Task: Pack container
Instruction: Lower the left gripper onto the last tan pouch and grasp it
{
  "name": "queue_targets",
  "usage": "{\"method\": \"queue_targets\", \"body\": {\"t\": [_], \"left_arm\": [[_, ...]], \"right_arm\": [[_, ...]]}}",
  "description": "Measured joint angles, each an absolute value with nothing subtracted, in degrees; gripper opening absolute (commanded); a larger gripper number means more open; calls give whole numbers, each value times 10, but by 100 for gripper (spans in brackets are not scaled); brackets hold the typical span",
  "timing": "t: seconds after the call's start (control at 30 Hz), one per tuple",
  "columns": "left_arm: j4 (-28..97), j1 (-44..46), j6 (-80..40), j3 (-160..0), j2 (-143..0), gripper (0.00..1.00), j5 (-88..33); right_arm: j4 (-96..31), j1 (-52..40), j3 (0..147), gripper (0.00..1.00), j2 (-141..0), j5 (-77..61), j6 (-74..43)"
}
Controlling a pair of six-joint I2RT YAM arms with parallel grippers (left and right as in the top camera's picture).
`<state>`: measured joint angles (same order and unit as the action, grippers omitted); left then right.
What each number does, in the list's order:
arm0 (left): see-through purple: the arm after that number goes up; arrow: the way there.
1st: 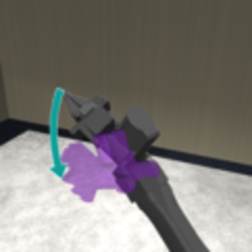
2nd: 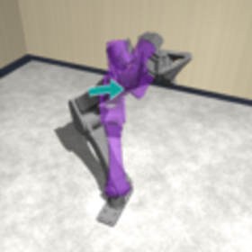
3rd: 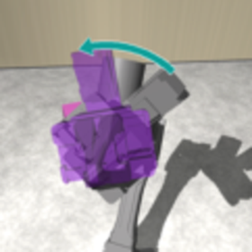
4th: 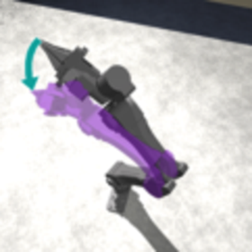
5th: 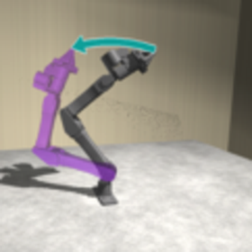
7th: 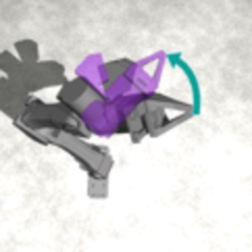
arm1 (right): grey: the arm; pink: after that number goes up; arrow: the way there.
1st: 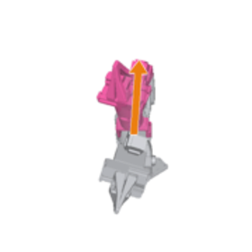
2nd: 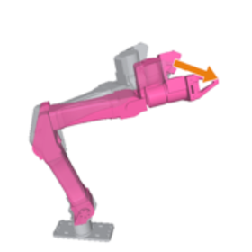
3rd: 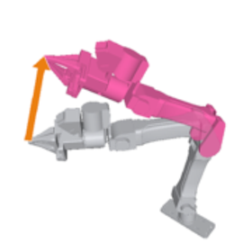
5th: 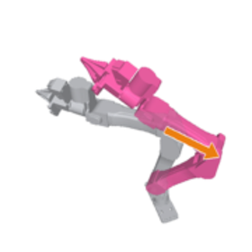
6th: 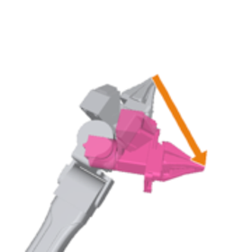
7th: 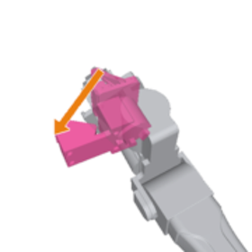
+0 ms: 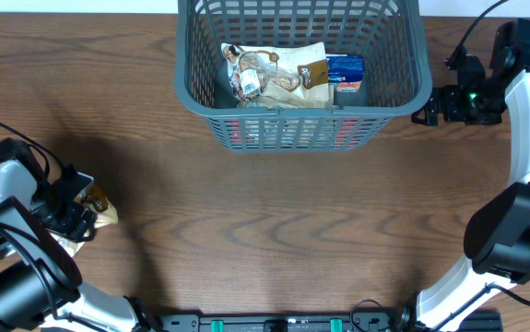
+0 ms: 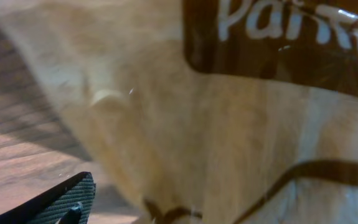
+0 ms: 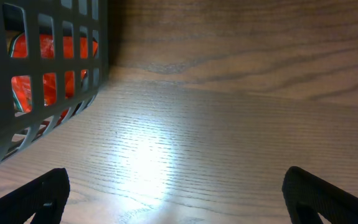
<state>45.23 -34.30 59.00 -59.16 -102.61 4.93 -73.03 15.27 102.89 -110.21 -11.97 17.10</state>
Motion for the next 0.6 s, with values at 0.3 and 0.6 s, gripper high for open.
{"method": "queue_targets", "body": {"t": [0.3, 0.6], "left_arm": [[448, -343, 581, -592, -1035, 6, 2], [433, -325, 453, -597, -1030, 6, -42]], "right_arm": [[-730, 153, 1029, 99, -1102, -120, 171], [-731, 153, 1029, 99, -1102, -120, 171]]}}
